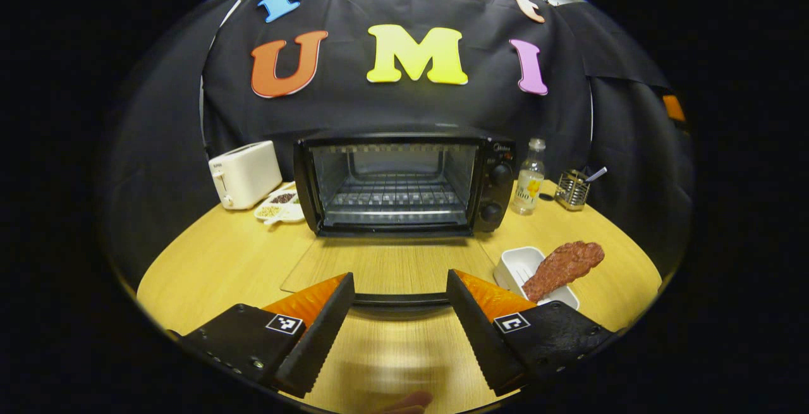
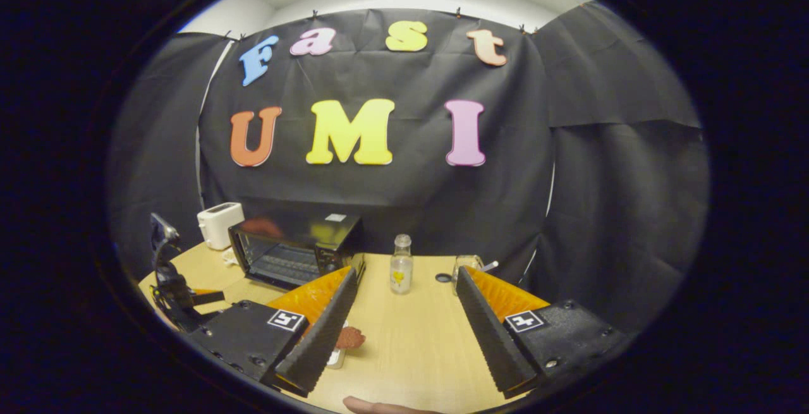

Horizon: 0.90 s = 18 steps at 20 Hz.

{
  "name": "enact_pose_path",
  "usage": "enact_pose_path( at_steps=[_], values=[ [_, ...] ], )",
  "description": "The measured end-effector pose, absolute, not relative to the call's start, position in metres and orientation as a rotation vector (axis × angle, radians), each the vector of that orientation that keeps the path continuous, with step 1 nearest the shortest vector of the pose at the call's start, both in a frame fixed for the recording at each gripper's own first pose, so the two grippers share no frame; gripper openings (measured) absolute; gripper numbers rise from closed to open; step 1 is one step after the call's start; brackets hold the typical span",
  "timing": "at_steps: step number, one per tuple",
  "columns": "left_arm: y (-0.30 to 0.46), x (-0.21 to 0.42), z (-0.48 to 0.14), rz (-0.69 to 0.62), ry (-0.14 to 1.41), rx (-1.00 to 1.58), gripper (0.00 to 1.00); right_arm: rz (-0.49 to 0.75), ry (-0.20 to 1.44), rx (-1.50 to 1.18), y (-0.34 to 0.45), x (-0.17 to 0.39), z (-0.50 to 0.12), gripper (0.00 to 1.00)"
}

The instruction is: Open the electric oven with the left hand, put the food in, and close the electric oven.

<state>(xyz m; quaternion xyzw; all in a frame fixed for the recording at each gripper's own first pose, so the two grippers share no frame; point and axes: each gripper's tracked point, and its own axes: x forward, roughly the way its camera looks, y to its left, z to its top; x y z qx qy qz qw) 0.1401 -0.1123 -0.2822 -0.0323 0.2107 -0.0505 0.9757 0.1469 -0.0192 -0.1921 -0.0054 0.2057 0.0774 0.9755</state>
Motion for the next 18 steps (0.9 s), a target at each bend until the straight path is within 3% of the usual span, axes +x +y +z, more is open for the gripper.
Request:
enact_pose_path(
  at_steps=[8, 13, 15, 18],
  values=[
    [-0.095, 0.122, -0.166, -0.099, 0.179, -0.066, 0.94, 0.397, 0.804, 0.151, 0.027, 0.146, -0.286, 0.99],
    [-0.079, 0.102, -0.092, -0.078, 0.031, -0.067, 0.94, 0.427, 0.967, 0.236, 0.027, 0.162, -0.338, 0.93],
    [-0.072, 0.094, -0.071, -0.066, -0.007, -0.064, 0.94, 0.484, 1.044, 0.303, 0.037, 0.157, -0.358, 0.83],
    [-0.067, 0.083, -0.058, -0.060, -0.025, -0.075, 0.94, 0.538, 1.108, 0.401, 0.049, 0.155, -0.373, 0.76]
  ],
)
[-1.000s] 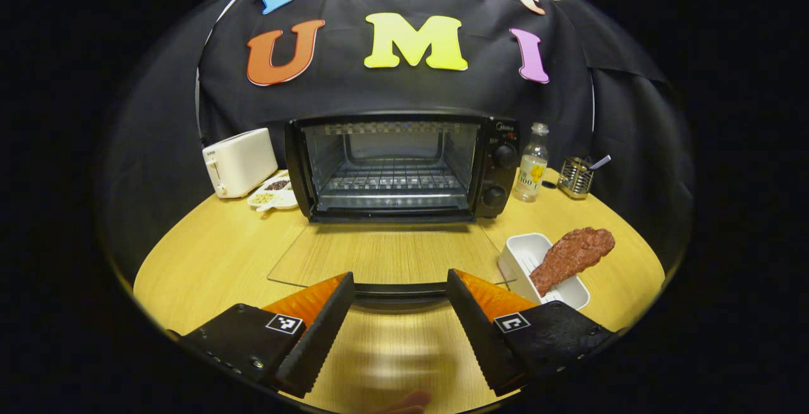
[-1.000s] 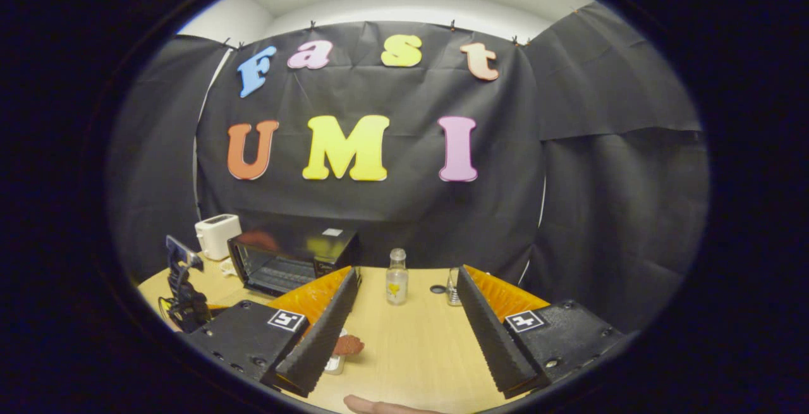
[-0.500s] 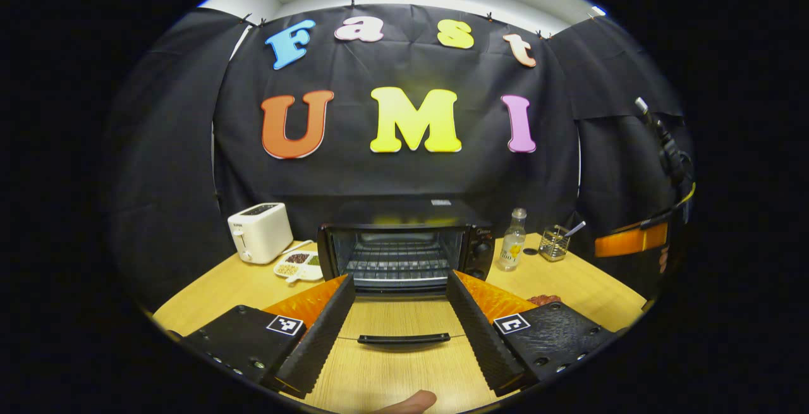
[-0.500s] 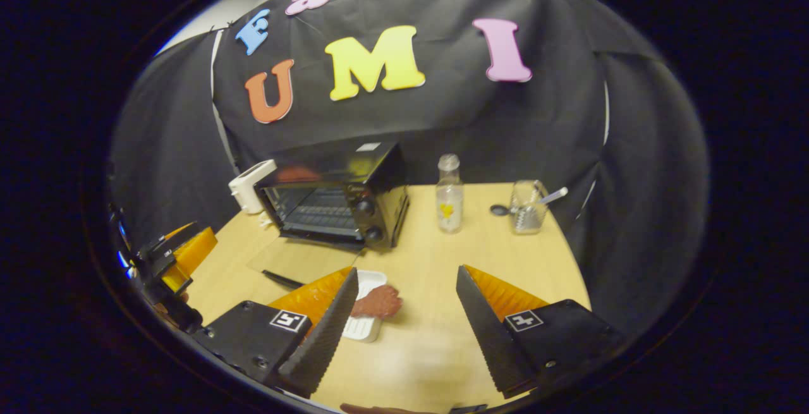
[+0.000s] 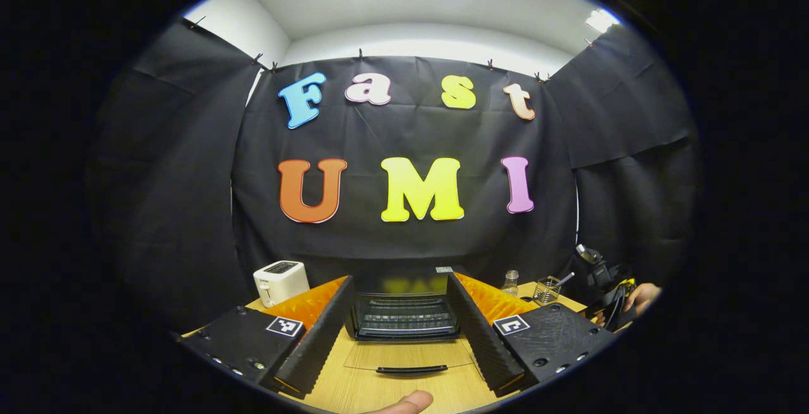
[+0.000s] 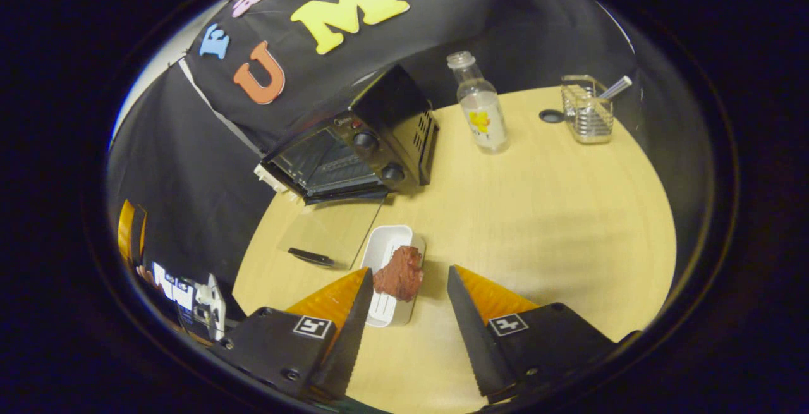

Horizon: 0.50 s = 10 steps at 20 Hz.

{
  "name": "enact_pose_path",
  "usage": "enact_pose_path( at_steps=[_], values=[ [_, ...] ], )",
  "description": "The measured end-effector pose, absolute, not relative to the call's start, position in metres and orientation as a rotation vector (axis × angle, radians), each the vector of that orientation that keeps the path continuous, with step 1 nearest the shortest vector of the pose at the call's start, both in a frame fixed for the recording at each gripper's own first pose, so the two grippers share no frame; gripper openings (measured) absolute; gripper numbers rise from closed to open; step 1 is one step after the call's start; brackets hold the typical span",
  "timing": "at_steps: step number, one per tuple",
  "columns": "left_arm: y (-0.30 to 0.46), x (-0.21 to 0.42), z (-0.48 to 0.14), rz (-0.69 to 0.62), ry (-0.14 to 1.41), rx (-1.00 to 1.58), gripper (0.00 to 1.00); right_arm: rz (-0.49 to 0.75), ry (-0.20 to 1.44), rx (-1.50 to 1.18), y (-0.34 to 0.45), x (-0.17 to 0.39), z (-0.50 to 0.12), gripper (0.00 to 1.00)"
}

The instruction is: Open the electric oven with the left hand, put the food in, and close the electric oven.

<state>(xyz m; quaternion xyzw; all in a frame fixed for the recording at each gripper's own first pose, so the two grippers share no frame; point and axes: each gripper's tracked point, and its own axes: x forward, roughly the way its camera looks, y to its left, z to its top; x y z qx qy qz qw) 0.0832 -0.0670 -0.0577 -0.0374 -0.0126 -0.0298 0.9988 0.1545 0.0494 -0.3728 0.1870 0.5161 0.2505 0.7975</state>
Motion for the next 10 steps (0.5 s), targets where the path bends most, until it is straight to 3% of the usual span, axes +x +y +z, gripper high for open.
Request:
enact_pose_path(
  at_steps=[1, 2, 4, 5, 10],
  values=[
    [-0.065, 0.079, -0.056, -0.057, -0.023, -0.076, 0.93, 0.537, 1.129, 0.436, 0.052, 0.155, -0.380, 0.61],
    [-0.065, 0.077, -0.057, -0.062, -0.021, -0.074, 0.93, 0.531, 1.166, 0.490, 0.055, 0.153, -0.387, 0.52],
    [-0.071, 0.070, -0.060, -0.094, -0.009, -0.075, 0.94, 0.525, 1.205, 0.636, 0.059, 0.152, -0.385, 0.15],
    [-0.071, 0.067, -0.059, -0.105, -0.008, -0.076, 0.94, 0.522, 1.201, 0.651, 0.058, 0.153, -0.386, 0.10],
    [-0.063, 0.054, -0.058, -0.114, -0.008, -0.047, 0.94, 0.495, 1.136, 0.585, 0.055, 0.145, -0.369, 0.09]
  ],
)
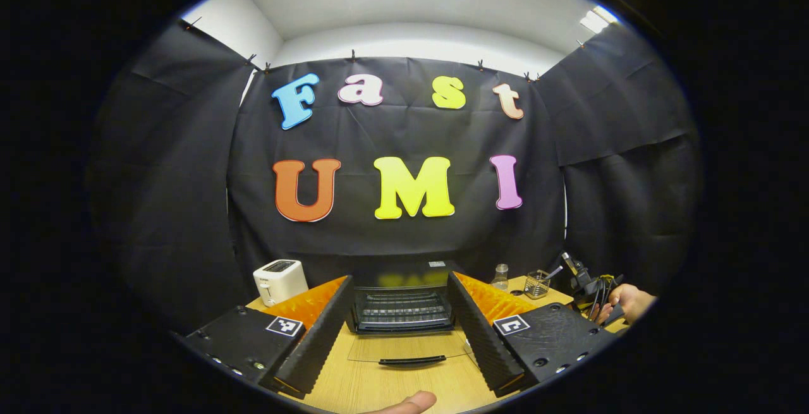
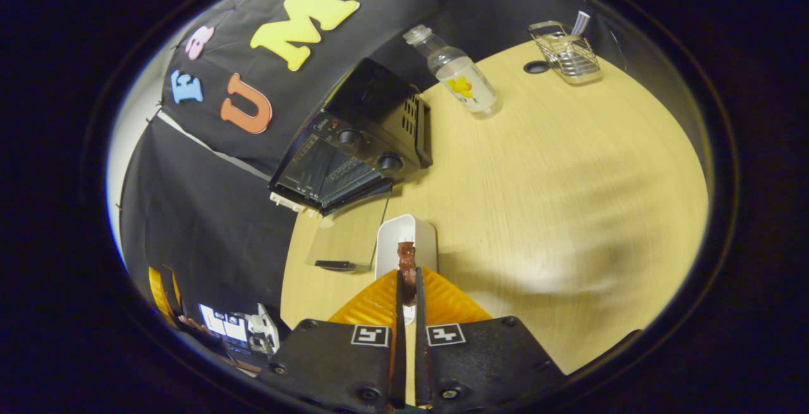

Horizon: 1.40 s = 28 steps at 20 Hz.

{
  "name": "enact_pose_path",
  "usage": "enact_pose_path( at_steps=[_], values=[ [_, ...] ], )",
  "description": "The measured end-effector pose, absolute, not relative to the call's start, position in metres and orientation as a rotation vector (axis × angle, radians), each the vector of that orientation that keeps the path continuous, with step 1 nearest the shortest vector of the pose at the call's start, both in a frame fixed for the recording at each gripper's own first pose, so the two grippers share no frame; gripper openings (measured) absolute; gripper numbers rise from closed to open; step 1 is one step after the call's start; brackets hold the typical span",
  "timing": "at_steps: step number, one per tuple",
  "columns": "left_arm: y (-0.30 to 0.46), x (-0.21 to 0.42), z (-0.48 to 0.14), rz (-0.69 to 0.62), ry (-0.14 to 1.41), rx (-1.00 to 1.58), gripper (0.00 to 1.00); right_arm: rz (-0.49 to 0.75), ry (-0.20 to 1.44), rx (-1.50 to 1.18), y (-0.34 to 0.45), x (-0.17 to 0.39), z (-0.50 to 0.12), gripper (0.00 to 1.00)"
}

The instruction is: Open the electric oven with the left hand, put the food in, and close the electric oven.

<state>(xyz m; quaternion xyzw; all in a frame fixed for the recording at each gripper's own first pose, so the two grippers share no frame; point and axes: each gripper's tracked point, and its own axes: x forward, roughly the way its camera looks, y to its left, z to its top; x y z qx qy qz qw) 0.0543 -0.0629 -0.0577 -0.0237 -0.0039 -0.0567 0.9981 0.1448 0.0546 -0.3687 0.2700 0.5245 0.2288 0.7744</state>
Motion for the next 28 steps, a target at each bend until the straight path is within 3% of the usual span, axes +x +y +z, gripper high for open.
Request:
enact_pose_path(
  at_steps=[9, 17, 22, 28],
  values=[
    [-0.045, 0.038, -0.074, -0.111, 0.026, -0.047, 0.94, 0.491, 0.899, 0.264, 0.074, 0.131, -0.307, 0.07],
    [-0.016, 0.027, -0.086, -0.098, 0.034, -0.064, 0.94, 0.489, 0.613, -0.085, 0.139, 0.117, -0.259, 0.07],
    [0.008, 0.021, -0.095, -0.076, 0.049, -0.070, 0.94, 0.503, 0.472, -0.167, 0.190, 0.116, -0.238, 0.07],
    [0.029, 0.019, -0.106, -0.032, 0.065, -0.070, 0.94, 0.407, 0.316, -0.118, 0.233, 0.148, -0.233, 0.07]
  ],
)
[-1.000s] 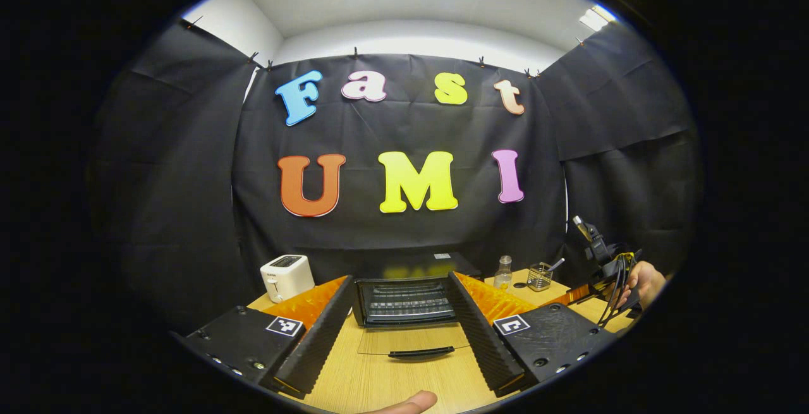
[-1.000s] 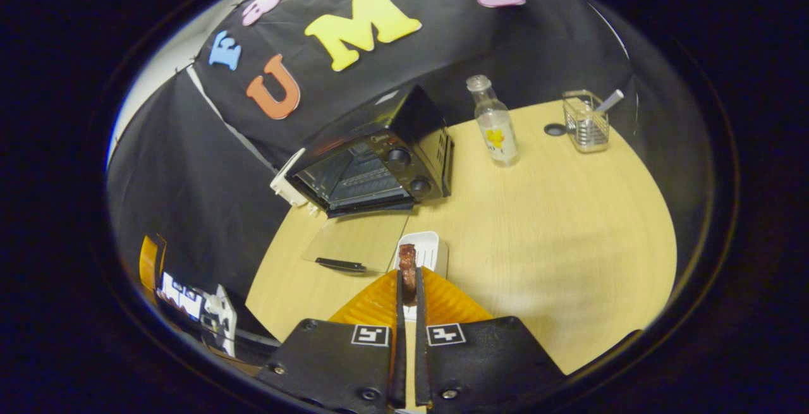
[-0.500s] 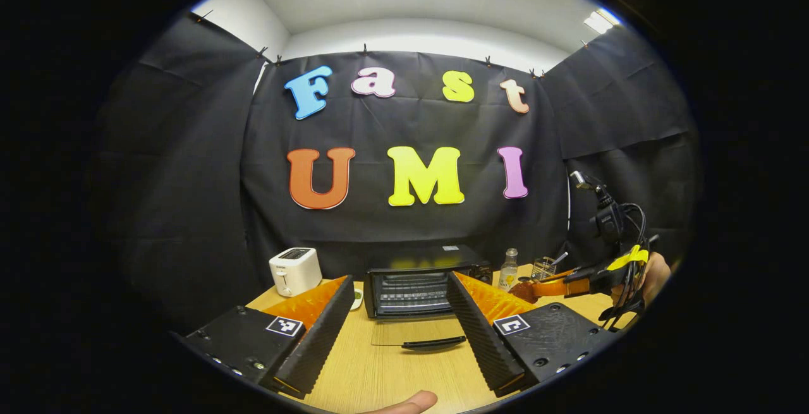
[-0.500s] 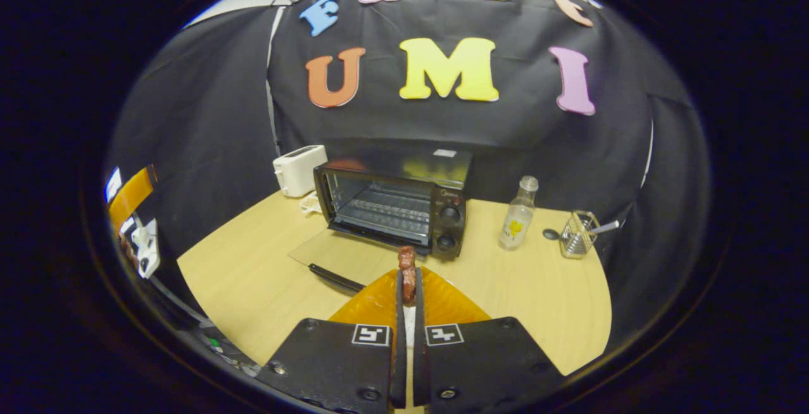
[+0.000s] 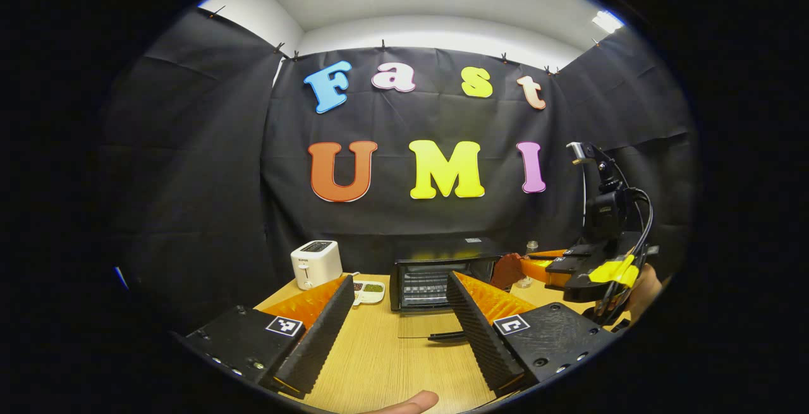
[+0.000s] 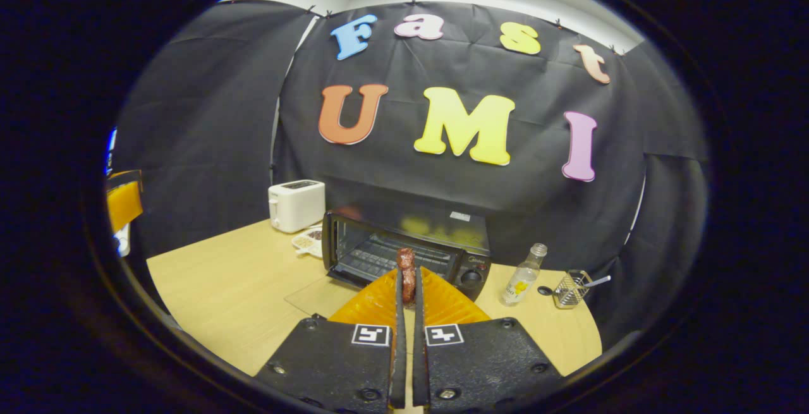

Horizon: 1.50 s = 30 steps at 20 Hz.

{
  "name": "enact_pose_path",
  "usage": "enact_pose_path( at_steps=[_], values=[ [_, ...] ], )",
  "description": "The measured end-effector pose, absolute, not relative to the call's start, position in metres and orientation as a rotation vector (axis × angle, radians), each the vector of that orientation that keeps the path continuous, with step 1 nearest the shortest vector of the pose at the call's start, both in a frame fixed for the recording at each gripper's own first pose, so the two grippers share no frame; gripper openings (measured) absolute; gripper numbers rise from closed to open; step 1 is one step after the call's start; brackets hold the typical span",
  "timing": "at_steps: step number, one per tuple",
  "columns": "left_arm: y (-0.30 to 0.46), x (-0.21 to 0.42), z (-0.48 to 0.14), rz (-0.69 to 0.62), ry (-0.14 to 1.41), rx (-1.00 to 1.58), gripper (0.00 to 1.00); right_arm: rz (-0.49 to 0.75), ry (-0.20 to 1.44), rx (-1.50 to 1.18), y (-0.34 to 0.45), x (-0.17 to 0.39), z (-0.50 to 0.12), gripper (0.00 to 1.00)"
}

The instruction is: Open the electric oven with the left hand, put the food in, and close the electric oven.

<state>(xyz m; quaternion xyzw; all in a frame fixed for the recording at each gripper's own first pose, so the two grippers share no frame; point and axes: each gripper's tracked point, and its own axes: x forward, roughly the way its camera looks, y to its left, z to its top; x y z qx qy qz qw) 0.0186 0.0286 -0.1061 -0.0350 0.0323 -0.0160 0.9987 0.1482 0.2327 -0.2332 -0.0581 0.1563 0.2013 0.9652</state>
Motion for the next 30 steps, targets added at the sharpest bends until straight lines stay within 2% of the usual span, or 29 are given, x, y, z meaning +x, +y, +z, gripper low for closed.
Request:
enact_pose_path(
  at_steps=[7, 14, 21, 25, 30],
  values=[
    [0.031, 0.025, -0.122, -0.032, 0.090, -0.065, 0.94, 0.428, 0.387, 0.145, 0.278, 0.181, -0.261, 0.07],
    [0.024, 0.041, -0.141, -0.037, 0.117, -0.072, 0.94, 0.424, 0.543, 0.514, 0.298, 0.224, -0.309, 0.07],
    [0.019, 0.054, -0.155, -0.058, 0.138, -0.059, 0.94, 0.329, 0.570, 0.883, 0.311, 0.295, -0.340, 0.07],
    [0.030, 0.061, -0.164, -0.021, 0.158, -0.100, 0.94, 0.267, 0.573, 0.982, 0.328, 0.335, -0.372, 0.07],
    [0.046, 0.066, -0.174, 0.009, 0.177, -0.118, 0.94, 0.245, 0.580, 0.978, 0.334, 0.343, -0.390, 0.07]
  ],
)
